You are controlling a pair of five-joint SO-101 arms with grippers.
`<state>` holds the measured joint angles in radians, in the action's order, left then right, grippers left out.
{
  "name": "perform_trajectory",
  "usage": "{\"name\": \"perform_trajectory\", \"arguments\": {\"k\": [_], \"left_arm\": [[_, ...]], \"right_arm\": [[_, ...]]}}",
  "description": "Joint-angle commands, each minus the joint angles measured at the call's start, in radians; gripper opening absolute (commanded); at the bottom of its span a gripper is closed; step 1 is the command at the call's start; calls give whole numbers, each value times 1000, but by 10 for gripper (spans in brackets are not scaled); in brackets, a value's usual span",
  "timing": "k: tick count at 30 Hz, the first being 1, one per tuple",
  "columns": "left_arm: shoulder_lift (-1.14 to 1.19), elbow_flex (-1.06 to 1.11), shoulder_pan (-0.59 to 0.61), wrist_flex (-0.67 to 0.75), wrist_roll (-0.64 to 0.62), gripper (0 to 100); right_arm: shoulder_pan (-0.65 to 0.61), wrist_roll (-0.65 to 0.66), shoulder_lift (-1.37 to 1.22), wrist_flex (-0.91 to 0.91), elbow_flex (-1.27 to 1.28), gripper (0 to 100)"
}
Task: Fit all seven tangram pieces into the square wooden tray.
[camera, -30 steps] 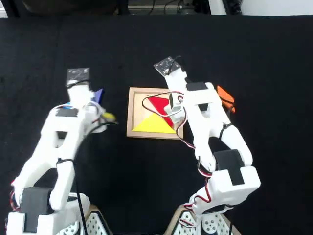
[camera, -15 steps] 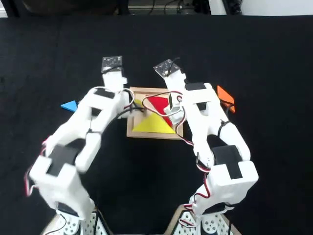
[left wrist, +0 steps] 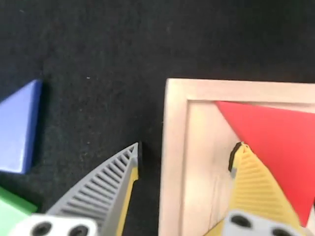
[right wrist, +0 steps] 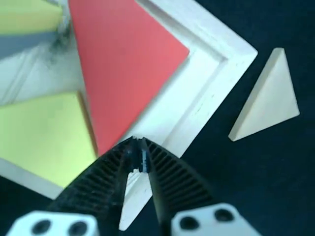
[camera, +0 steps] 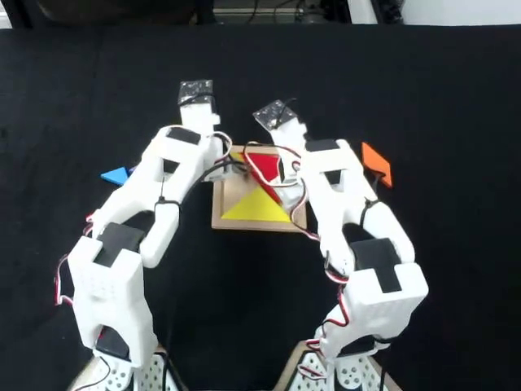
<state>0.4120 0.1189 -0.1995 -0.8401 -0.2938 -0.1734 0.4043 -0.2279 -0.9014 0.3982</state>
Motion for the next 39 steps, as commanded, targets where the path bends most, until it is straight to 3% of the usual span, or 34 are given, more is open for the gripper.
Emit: {"name": "perform_trajectory", "arguments": {"k": [1, 9, 24, 28, 39], "left_arm": [[-11, -56, -33, -3, -9, 306], [-20, -39, -42, -77, -3, 306], [-21, -33, -41, -103, -5, 306], [-55, -28, -39, -224, -2, 306], [-120, 139, -73, -258, -2, 306]], "right_arm": [[11, 11, 21, 38, -8, 11], [-64, 11, 22, 44, -13, 11], [-68, 3, 28, 150, -13, 11], [-64, 2, 31, 146, -18, 11], [-60, 0, 136, 118, 22, 11]]}}
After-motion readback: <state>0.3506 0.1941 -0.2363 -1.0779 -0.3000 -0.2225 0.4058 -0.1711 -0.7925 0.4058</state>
